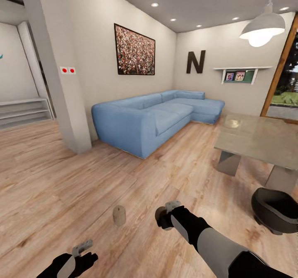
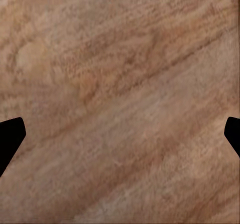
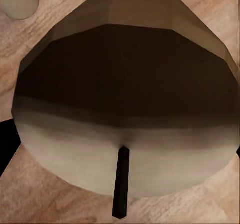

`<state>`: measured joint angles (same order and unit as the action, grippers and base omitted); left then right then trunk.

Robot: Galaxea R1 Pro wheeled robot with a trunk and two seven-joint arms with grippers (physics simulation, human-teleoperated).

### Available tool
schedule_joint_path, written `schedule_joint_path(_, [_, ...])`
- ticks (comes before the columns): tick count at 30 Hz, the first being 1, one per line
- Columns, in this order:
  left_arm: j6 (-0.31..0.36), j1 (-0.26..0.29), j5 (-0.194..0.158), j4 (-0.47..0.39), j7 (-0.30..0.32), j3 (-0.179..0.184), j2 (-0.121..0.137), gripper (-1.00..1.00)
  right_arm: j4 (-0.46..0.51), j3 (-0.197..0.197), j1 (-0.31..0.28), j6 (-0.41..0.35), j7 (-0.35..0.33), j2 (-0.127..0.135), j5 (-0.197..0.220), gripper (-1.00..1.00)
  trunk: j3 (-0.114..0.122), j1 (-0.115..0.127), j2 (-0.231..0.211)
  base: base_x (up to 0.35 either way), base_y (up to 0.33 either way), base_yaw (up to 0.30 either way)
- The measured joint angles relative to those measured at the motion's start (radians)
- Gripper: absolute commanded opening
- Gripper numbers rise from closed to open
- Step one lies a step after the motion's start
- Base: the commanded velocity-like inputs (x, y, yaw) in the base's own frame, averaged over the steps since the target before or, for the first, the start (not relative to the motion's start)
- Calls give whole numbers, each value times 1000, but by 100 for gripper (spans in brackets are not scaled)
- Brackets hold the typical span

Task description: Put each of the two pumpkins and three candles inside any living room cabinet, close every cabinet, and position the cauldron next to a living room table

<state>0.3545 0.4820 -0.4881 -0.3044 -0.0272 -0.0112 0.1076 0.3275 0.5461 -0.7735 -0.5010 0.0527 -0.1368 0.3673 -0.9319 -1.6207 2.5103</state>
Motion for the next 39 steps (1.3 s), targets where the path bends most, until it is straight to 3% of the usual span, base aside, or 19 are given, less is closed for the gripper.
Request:
schedule_joint_path(19, [0, 0, 0, 0, 0, 0, 0, 100, 0, -3, 0, 0, 0, 0, 2, -100, 8, 0, 0, 108, 313, -297])
schedule_joint_path(27, [0, 0, 1, 0, 0, 0, 0, 100, 0, -4, 0, 0, 1, 0, 1, -100, 12, 0, 0, 13, 36, -270])
schedule_joint_path(39, [5, 0, 2, -22, 6, 3, -8, 100, 0, -6, 0, -1, 6, 0, 1, -100, 13, 0, 0, 0, 1, -27])
